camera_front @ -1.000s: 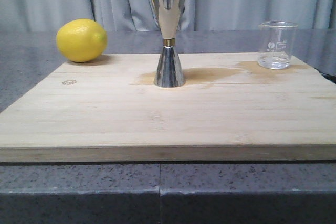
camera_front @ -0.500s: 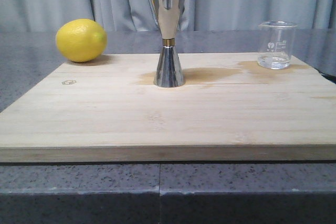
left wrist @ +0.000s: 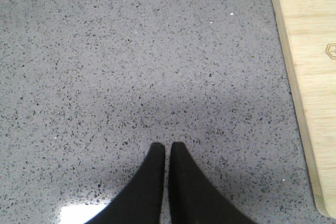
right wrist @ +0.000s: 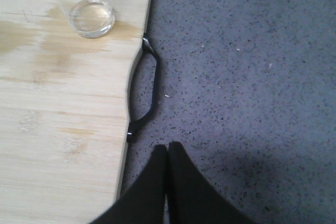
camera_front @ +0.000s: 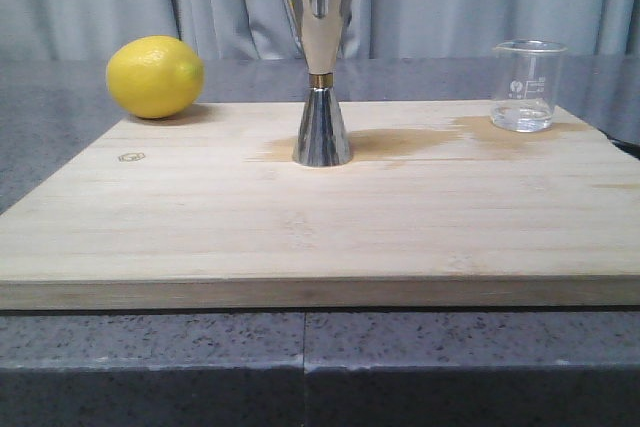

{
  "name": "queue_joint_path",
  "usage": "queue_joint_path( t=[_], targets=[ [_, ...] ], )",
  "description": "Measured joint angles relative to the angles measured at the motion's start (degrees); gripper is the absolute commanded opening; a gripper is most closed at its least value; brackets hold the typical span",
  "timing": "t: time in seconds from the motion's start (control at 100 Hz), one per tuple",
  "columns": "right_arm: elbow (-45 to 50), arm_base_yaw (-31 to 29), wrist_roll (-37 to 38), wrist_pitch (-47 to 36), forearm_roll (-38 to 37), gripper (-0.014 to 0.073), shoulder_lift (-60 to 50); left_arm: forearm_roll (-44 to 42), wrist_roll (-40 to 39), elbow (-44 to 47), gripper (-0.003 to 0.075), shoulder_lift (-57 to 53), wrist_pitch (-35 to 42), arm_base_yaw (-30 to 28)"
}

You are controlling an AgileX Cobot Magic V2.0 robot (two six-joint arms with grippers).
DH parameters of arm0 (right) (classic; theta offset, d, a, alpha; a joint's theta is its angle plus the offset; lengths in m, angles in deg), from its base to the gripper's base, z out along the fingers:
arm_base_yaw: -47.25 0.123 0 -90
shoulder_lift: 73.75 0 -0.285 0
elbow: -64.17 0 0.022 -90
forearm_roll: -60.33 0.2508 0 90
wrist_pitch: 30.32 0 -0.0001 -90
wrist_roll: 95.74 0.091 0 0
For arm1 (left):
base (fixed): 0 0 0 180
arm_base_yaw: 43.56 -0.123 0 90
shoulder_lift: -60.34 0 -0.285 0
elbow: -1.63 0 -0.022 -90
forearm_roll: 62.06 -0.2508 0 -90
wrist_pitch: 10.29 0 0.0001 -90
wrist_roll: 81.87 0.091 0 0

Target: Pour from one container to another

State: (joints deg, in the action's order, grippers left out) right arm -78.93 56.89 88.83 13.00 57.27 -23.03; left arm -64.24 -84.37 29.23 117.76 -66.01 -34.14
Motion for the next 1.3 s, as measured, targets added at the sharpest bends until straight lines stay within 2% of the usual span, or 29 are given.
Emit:
queue_joint_path(
  t=[0.36,0.49,0.67,0.93,1.3],
  targets=[
    [0.0,0.0,0.0,0.24,0.0,-0.0046,0.0,0.0,0.0,0.18,-0.0019,0.0,0.12,0.0],
    [0.0,0.0,0.0,0.24,-0.04,-0.0046,0.0,0.27,0.0,2.75,-0.0019,-3.06,2.56,-0.57],
    [0.0,0.0,0.0,0.26,-0.04,-0.0046,0.0,0.48,0.0,11.27,-0.0019,-14.94,7.84,-3.6],
    [0.0,0.0,0.0,0.26,-0.14,-0.0046,0.0,0.31,-0.09,27.14,-0.0019,-34.88,20.49,-7.31],
    [0.0,0.0,0.0,0.36,-0.14,-0.0046,0.0,-1.64,0.23,40.2,-0.0019,-45.8,32.11,-7.59]
  ],
)
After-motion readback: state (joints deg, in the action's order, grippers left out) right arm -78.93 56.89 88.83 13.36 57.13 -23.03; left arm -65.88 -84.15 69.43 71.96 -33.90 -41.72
